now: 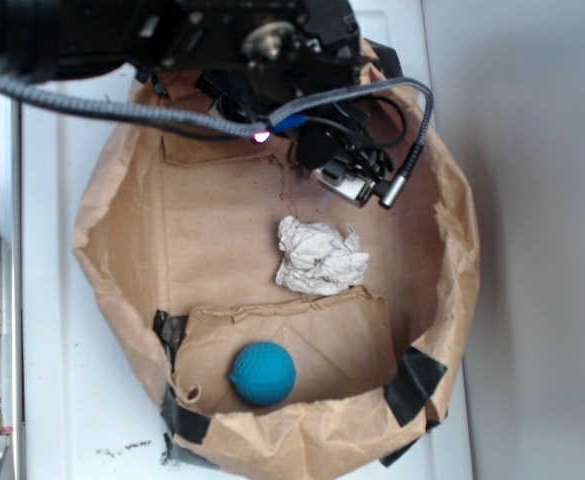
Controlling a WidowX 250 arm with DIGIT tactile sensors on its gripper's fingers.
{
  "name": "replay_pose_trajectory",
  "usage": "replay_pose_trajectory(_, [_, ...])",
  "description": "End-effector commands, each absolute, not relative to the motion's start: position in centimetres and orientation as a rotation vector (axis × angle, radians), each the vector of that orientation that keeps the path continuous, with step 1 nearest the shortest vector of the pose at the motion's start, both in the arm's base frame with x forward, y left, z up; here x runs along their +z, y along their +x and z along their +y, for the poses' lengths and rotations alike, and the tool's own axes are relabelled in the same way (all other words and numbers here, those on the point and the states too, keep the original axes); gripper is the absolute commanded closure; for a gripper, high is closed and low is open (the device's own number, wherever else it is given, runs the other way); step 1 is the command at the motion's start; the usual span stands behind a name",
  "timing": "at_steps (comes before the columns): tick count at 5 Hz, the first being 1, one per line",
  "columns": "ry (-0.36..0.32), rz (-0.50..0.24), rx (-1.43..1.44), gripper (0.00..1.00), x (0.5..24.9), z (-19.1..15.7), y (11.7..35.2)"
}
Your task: Grab the wood chip.
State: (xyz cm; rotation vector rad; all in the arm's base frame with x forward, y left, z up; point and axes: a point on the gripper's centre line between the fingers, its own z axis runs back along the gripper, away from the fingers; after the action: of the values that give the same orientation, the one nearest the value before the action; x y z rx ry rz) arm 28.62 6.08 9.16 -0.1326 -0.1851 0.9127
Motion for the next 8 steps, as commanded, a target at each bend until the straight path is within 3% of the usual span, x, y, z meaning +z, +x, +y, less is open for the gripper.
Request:
replay_pose_trajectory(1, [-0.055, -0.208, 0.988, 0.0, 7.7, 8.3, 30.7])
replay_pose_trajectory(3, [0.074, -0.205, 0.931, 0.0, 3.3, 6.8, 31.3])
replay_pose_trajectory(6, [0.128, -0.195, 0.865, 0.0, 2.5, 6.8, 31.6])
replay_pose_trajectory(7, [0.11, -0.205, 0.863, 1.0, 3.3, 6.9, 31.8])
replay_pose_trajectory(8, [0.105, -0.216, 0.861, 1.0, 3.5, 6.9, 31.8])
